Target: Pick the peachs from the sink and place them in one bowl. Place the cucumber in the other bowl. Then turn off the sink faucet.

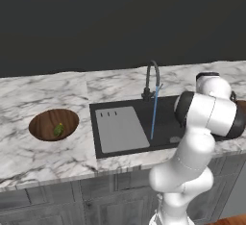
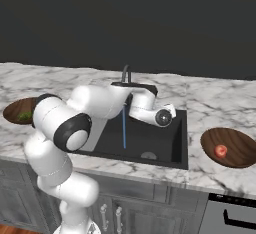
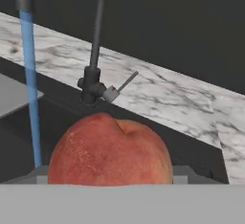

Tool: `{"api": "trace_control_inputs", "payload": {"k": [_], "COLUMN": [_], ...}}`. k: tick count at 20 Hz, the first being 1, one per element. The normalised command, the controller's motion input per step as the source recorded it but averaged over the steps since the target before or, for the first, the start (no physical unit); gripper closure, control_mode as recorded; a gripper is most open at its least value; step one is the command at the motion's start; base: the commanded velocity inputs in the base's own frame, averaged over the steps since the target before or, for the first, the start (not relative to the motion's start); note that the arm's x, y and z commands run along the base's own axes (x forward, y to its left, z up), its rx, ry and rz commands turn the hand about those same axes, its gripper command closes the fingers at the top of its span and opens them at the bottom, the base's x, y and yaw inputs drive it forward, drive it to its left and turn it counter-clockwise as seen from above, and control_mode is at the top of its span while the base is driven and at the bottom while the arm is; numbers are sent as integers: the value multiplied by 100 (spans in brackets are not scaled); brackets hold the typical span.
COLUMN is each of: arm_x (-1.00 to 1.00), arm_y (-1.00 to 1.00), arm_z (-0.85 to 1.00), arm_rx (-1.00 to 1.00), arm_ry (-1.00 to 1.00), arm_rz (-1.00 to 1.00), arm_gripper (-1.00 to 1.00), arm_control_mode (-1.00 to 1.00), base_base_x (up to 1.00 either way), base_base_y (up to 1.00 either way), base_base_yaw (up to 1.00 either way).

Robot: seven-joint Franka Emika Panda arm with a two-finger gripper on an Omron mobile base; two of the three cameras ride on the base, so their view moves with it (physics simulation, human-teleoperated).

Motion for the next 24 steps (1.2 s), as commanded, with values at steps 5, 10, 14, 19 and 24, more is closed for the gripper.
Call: {"api": "trace_control_inputs", "payload": {"k": [5, 10, 14, 19, 24], "arm_x": [-29, -25, -22, -29, -30], "arm_y": [-49, -45, -53, -72, -72], "arm_z": [15, 14, 23, 43, 53], "arm_rx": [0, -2, -4, 0, 4], "arm_ry": [0, 9, 17, 19, 25], "arm_rz": [-39, -39, -28, -25, -24], "arm_gripper": [100, 100, 100, 100, 100], "arm_control_mode": [-100, -100, -100, -100, -100], "base_base_x": [0, 0, 0, 0, 0], "base_base_y": [0, 0, 0, 0, 0], "base_base_yaw": [0, 0, 0, 0, 0]}}
